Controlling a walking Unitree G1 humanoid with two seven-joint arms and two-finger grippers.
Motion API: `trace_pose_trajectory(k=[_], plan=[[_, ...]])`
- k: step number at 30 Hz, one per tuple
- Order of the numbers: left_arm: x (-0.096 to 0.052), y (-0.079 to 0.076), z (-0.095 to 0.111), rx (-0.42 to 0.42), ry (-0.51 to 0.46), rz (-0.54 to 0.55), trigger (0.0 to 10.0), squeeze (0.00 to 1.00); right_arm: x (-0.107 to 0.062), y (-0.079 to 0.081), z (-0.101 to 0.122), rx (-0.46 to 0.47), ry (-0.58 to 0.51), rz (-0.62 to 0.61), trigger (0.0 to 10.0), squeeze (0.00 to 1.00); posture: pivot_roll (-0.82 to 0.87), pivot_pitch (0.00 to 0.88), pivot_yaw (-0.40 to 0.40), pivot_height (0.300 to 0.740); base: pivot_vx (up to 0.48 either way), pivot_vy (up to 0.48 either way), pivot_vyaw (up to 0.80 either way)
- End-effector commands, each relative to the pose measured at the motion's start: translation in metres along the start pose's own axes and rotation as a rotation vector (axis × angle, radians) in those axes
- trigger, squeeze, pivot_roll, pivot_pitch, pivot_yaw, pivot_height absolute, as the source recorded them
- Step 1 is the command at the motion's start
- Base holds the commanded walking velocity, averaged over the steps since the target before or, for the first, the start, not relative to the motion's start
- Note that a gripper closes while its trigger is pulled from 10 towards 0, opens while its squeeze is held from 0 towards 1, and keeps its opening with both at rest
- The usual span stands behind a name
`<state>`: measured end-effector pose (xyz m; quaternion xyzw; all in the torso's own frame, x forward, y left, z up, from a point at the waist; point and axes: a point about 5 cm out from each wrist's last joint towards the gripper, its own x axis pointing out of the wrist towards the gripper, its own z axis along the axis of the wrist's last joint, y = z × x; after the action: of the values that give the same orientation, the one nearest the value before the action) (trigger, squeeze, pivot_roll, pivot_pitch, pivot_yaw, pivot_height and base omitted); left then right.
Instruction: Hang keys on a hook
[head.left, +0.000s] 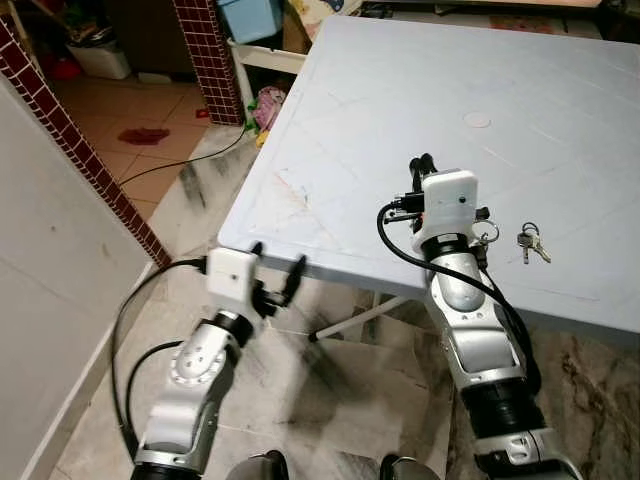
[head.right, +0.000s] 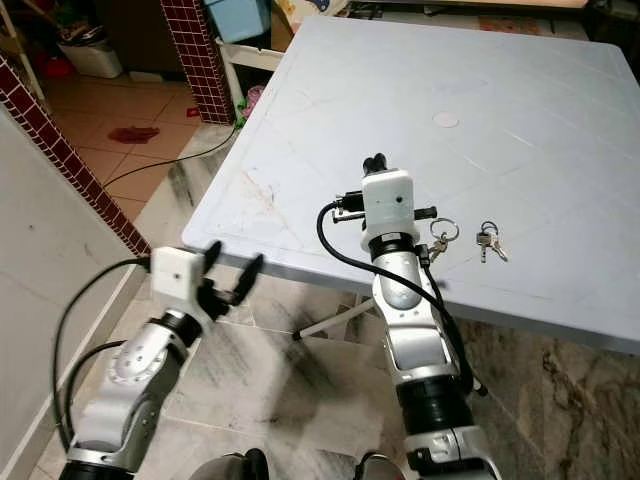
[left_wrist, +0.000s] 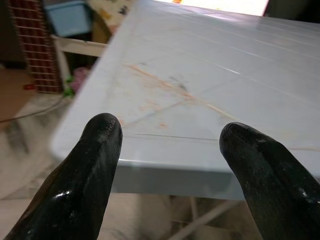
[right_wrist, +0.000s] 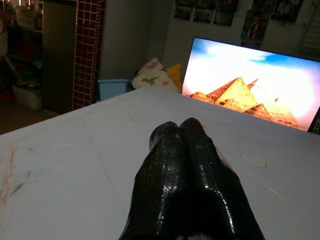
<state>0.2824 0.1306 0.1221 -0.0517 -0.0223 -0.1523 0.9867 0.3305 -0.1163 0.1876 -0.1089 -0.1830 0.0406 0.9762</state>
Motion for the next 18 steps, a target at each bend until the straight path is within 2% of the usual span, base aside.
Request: trace_pose_trajectory(k=[1, 6, 8, 18], plan=[[-0.001, 0.003, 0.001, 0.017, -0.009, 0.024, 10.0, 0.00, -0.004, 0.002, 0.005, 0.002, -0.012, 0.018, 10.0, 0.00, 0.00, 0.165, 0.041, 0.740, 0.000, 0.000, 0.52], [-0.001, 0.005, 0.004, 0.036, -0.030, 0.069, 10.0, 0.00, -0.008, 0.002, 0.009, -0.002, -0.013, 0.032, 10.0, 0.00, -0.01, 0.163, 0.042, 0.740, 0.000, 0.000, 0.80], [-0.002, 0.011, 0.007, 0.060, -0.053, 0.130, 10.0, 0.00, -0.010, 0.001, 0.010, -0.001, -0.011, 0.032, 10.0, 0.00, -0.01, 0.163, 0.042, 0.740, 0.000, 0.000, 0.80], [-0.003, 0.026, 0.019, 0.127, -0.100, 0.234, 10.0, 0.00, -0.017, 0.003, 0.010, 0.004, 0.004, 0.045, 10.0, 0.00, -0.01, 0.161, 0.038, 0.740, 0.000, 0.000, 0.80]])
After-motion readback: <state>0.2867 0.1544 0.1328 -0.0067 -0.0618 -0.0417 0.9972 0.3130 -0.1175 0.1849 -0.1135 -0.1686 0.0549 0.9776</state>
